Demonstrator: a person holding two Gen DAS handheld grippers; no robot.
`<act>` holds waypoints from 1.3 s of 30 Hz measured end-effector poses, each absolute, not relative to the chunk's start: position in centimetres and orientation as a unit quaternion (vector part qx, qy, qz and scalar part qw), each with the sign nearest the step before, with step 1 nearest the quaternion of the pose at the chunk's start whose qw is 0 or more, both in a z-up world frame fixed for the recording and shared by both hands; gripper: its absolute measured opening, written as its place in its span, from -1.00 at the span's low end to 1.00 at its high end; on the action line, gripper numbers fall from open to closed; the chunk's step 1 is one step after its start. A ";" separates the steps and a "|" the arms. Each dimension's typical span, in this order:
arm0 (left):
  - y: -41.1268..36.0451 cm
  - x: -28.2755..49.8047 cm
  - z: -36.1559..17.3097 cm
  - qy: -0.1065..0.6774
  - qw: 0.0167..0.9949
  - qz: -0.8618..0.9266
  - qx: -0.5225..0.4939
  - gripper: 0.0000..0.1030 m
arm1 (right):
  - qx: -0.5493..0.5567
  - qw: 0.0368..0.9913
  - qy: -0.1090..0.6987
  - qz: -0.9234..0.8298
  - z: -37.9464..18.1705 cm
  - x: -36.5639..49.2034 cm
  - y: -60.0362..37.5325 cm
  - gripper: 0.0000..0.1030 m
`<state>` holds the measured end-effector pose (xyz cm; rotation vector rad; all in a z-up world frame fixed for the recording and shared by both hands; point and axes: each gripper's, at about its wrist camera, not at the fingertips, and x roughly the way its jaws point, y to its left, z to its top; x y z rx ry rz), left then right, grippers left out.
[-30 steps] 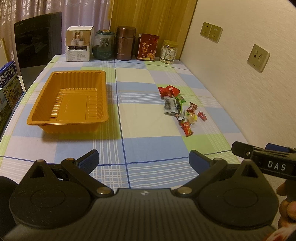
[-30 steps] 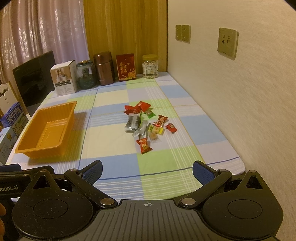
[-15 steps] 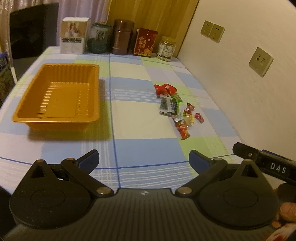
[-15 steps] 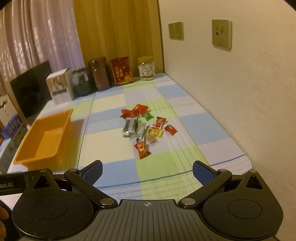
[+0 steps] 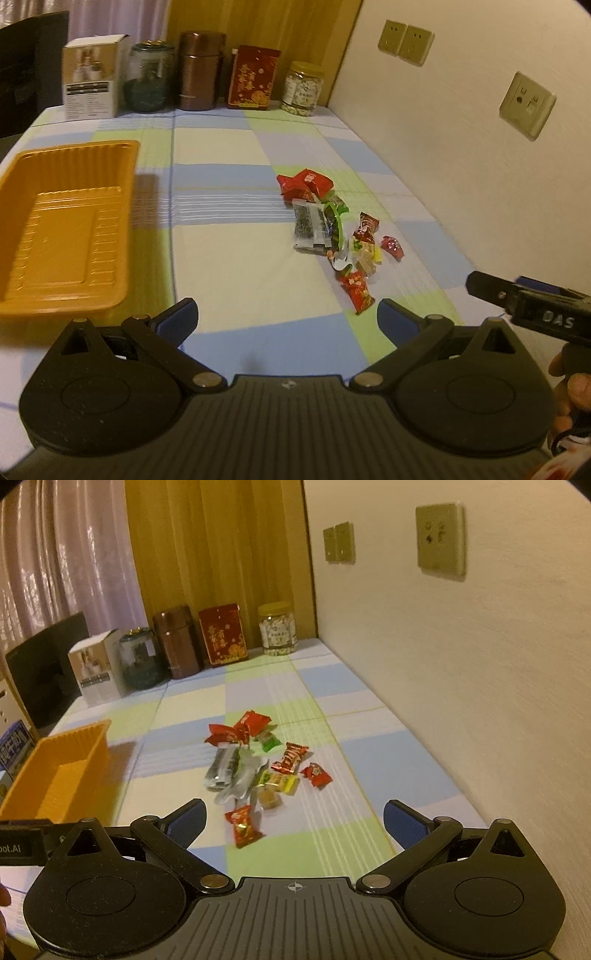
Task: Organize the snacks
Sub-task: 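Reach the left tool to the red candy packet and close on it, then lift the red packet with the left tool while the right tool grasps a small clear candy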
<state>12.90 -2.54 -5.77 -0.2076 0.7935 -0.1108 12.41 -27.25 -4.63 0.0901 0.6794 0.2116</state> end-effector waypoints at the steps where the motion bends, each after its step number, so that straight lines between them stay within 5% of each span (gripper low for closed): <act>1: -2.8 13.5 -6.2 0.389 0.914 -0.058 -0.098 0.97 | 0.042 0.934 0.338 0.105 -5.2 13.1 -27.4 0.72; 13: -7.1 19.7 -11.3 0.420 0.891 -0.132 -0.110 0.56 | 0.027 0.920 0.373 0.116 -10.5 18.7 -29.3 0.32; 29: -9.7 22.5 -13.5 0.441 0.883 -0.152 -0.052 -0.63 | 0.027 0.913 0.390 0.112 -12.8 21.1 -30.0 0.31; 34: -7.7 21.1 -12.9 0.434 0.891 -0.135 -0.014 -0.64 | 0.016 0.909 0.383 0.161 -13.1 21.6 -27.6 0.28; 39: -5.9 20.4 -12.9 0.433 0.893 -0.123 -0.016 -0.65 | -0.010 0.905 0.375 0.202 -13.8 22.5 -24.5 -0.08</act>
